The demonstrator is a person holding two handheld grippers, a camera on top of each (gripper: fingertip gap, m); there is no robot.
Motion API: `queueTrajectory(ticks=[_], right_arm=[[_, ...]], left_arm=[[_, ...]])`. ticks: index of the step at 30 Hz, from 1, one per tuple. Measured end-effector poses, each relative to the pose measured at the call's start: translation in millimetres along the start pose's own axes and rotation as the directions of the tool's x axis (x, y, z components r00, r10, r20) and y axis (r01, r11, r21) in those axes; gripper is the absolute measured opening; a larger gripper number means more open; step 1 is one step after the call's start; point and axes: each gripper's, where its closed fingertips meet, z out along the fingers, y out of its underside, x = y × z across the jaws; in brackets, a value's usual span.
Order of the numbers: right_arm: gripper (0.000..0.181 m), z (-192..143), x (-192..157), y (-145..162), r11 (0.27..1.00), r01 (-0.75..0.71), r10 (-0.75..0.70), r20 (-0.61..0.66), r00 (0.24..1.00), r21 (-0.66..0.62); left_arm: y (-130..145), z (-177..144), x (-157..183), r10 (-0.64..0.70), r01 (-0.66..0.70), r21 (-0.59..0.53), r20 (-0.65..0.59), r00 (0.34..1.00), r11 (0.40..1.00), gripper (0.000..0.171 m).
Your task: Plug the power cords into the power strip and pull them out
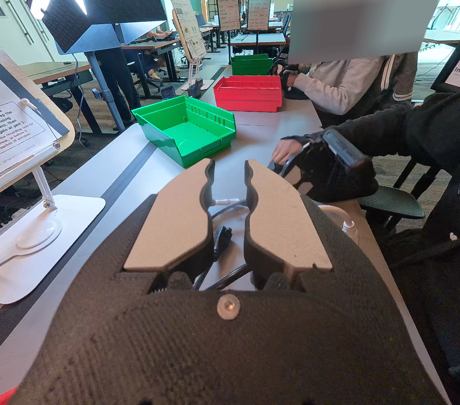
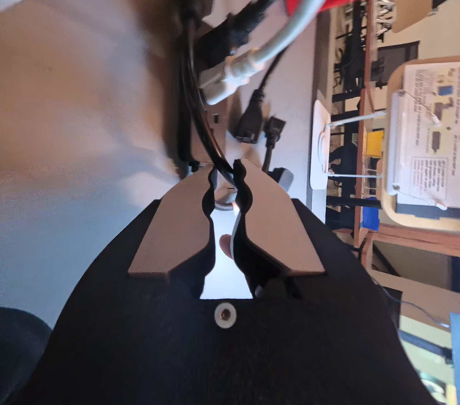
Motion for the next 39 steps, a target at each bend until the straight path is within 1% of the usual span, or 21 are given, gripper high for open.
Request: queueTrajectory(ticks=[3, 6, 8, 11, 15, 19, 22, 24, 29, 31, 33, 35, 37, 39], right_arm=[[0.016, -21, 31, -2, 0.990, -0.120, 0.124, -0.061, 0.990, 0.069], [0.015, -39, 64, -3, 0.966, -0.215, 0.229, -0.092, 0.969, 0.140], [0.016, -49, 85, -5, 0.941, -0.281, 0.300, -0.081, 0.951, 0.186], [0.016, -59, 112, -9, 0.896, -0.364, 0.382, -0.023, 0.924, 0.255], [0.016, -72, 139, -18, 0.853, -0.414, 0.415, 0.068, 0.907, 0.318], [0.015, -109, 177, -33, 0.827, -0.404, 0.432, 0.018, 0.902, 0.390], [0.014, -134, 199, -40, 0.805, -0.442, 0.487, -0.016, 0.873, 0.397], [0.014, -148, 206, -47, 0.785, -0.457, 0.509, -0.015, 0.861, 0.418], [0.016, -179, 220, -73, 0.636, -0.520, 0.600, 0.058, 0.798, 0.570], [0.015, -190, 223, -82, 0.549, -0.544, 0.634, 0.108, 0.765, 0.634], [0.014, -197, 225, -89, 0.450, -0.573, 0.670, 0.165, 0.724, 0.685], [0.014, -200, 229, -93, 0.363, -0.587, 0.701, 0.204, 0.684, 0.724], [0.014, -198, 230, -97, 0.287, -0.600, 0.725, 0.240, 0.645, 0.747], [0.014, -197, 231, -102, 0.244, -0.590, 0.735, 0.250, 0.630, 0.770]], left_arm=[[3, 2, -3, -0.011, 0.011, -0.004, 0.001, 1.000, 1.000, 0.023], [6, 5, -5, -0.015, 0.015, -0.010, 0.005, 1.000, 1.000, 0.024], [9, 7, -5, -0.013, 0.013, -0.017, 0.009, 1.000, 1.000, 0.024], [14, 11, -6, -0.006, 0.006, -0.035, 0.018, 1.000, 0.999, 0.024], [20, 16, -6, -0.005, 0.006, -0.053, 0.020, 1.000, 0.999, 0.025], [22, 23, 0, 0.003, -0.003, -0.064, 0.010, 1.000, 0.998, 0.026], [22, 35, 15, 0.025, -0.027, -0.079, -0.032, 0.999, 0.996, 0.030], [24, 46, 26, 0.035, -0.041, -0.094, -0.063, 0.997, 0.995, 0.032], [41, 70, 48, -0.007, -0.014, -0.138, -0.151, 0.989, 0.990, 0.038], [41, 77, 61, -0.033, 0.008, -0.124, -0.202, 0.979, 0.992, 0.041], [41, 85, 71, -0.032, 0.007, -0.113, -0.224, 0.974, 0.994, 0.044], [45, 97, 83, -0.019, -0.012, -0.129, -0.236, 0.972, 0.992, 0.053], [48, 108, 95, 0.000, -0.037, -0.154, -0.231, 0.973, 0.987, 0.058], [52, 118, 104, 0.026, -0.067, -0.188, -0.212, 0.977, 0.980, 0.064]])
